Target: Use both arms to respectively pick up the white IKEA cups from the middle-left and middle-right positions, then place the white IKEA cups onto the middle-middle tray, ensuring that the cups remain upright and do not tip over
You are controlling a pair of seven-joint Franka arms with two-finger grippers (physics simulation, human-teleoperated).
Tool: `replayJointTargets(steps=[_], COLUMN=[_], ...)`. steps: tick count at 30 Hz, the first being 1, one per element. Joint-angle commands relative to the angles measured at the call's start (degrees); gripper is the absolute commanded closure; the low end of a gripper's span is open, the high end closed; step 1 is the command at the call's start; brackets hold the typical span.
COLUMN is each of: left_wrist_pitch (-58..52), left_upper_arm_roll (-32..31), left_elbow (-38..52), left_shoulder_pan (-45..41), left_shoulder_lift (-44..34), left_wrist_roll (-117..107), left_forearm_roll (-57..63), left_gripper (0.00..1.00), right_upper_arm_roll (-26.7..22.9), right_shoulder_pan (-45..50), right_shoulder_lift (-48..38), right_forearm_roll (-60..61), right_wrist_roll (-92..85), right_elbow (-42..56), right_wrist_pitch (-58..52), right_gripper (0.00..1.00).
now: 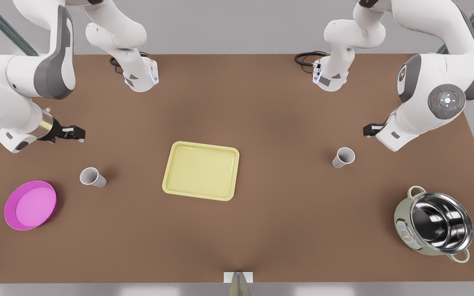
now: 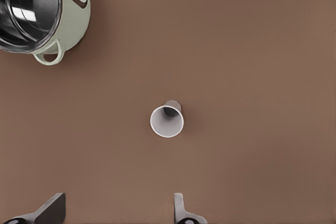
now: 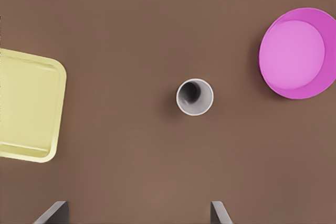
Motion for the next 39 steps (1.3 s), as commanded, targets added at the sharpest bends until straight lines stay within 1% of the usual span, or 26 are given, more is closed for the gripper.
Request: replayJointTargets(steps=[1,3,4,5,6,7,9,11,13,15,16,22,23,27,30,32,33,34,35,36,37,38,39], left_wrist_pitch=[1.83,1.92,3.23,10.43,17.55,24.85,33.9,38.3,44.11,47.0,48.59,49.21,49.29,49.91,50.88,52.9,52.9,52.99,52.99,52.99,52.9,52.9,52.81], left_upper_arm_roll=[0.03,0.12,1.26,4.34,4.69,6.45,8.03,8.21,8.12,8.12,8.12,8.21,8.2,8.21,8.21,8.21,8.2,8.2,8.12,8.12,8.12,8.12,8.12], left_elbow=[0.13,-0.05,-2.67,-8.91,-13.75,-17.88,-22.89,-25.44,-29.66,-31.16,-32.13,-41.09,-41.79,-44.52,-44.78,-44.69,-44.69,-44.69,-44.61,-44.52,-44.52,-44.52,-44.52], left_shoulder_pan=[-0.02,-0.02,0.07,0.07,0.16,0.25,0.42,0.95,0.95,0.95,1.3,1.74,1.48,2.0,1.83,1.65,1.65,1.65,1.65,1.65,1.65,1.74,1.74], left_shoulder_lift=[0.02,0.1,0.37,0.28,0.46,0.9,2.04,3.18,3.27,4.32,4.94,4.94,5.03,4.94,5.38,6.87,6.87,6.87,6.87,6.87,6.87,6.87,6.87], left_wrist_roll=[3.19,3.19,3.37,4.15,7.67,10.05,10.49,10.49,10.4,10.4,11.71,14.09,13.83,13.74,13.56,13.56,13.48,13.56,13.56,13.56,13.56,13.56,13.56], left_forearm_roll=[-0.78,-0.87,-3.94,-8.96,-8.78,-8.78,-8.6,-8.6,-8.96,-9.75,-9.84,-9.92,-9.92,-9.92,-9.92,-12.47,-13.34,-14.67,-15.19,-15.9,-15.9,-17.3,-18.18], left_gripper=[0.0,0.0,0.0,0.0,0.0,0.0,0.0,0.0,0.0,0.0,0.0,0.0,0.0,0.0,0.0,0.13,0.18,0.29,0.34,0.47,0.62,0.72,0.79], right_upper_arm_roll=[-0.01,-0.09,-0.09,-0.09,-0.09,-0.09,-0.01,0.17,0.17,0.26,0.26,0.26,0.26,0.34,0.43,0.52,0.61,0.96,0.96,0.96,0.96,1.14,1.13], right_shoulder_pan=[-0.03,-0.03,-1.0,-2.49,-3.28,-3.98,-6.53,-8.2,-10.05,-11.46,-12.25,-14.89,-15.06,-16.2,-16.38,-16.29,-16.29,-16.29,-16.38,-16.29,-16.38,-16.47,-16.47], right_shoulder_lift=[0.28,3.0,6.95,12.14,15.74,19.08,23.04,25.77,26.73,26.47,26.73,26.56,26.12,26.82,27.88,28.58,28.58,28.58,28.58,28.49,28.4,28.4,28.23], right_forearm_roll=[0.52,0.09,-0.27,-0.18,-0.44,-0.27,0.08,0.26,1.75,1.84,1.84,3.77,3.86,3.86,3.95,4.3,4.3,4.3,4.3,4.3,4.3,4.56,7.03], right_wrist_roll=[-3.39,-3.56,-3.56,-3.47,-3.47,-3.47,-4.09,-6.02,-7.69,-10.85,-12.18,-15.52,-16.31,-17.98,-18.33,-18.33,-18.42,-18.85,-19.12,-19.21,-21.4,-22.9,-25.27], right_elbow=[0.14,0.31,0.75,2.07,3.12,3.48,3.65,3.56,2.95,-0.57,-0.66,-6.19,-8.04,-10.15,-10.76,-10.85,-10.94,-10.94,-10.94,-10.85,-10.85,-10.76,-10.76], right_wrist_pitch=[2.81,2.99,4.13,6.94,8.96,12.21,15.91,18.11,18.99,23.91,24.44,29.44,31.64,33.93,34.89,35.25,35.25,35.16,35.16,35.07,34.72,34.63,34.46], right_gripper=[0.0,0.0,0.0,0.0,0.0,0.0,0.0,0.0,0.0,0.0,0.0,0.0,0.0,0.0,0.0,0.0,0.0,0.0,0.01,0.18,0.39,0.48,0.57])
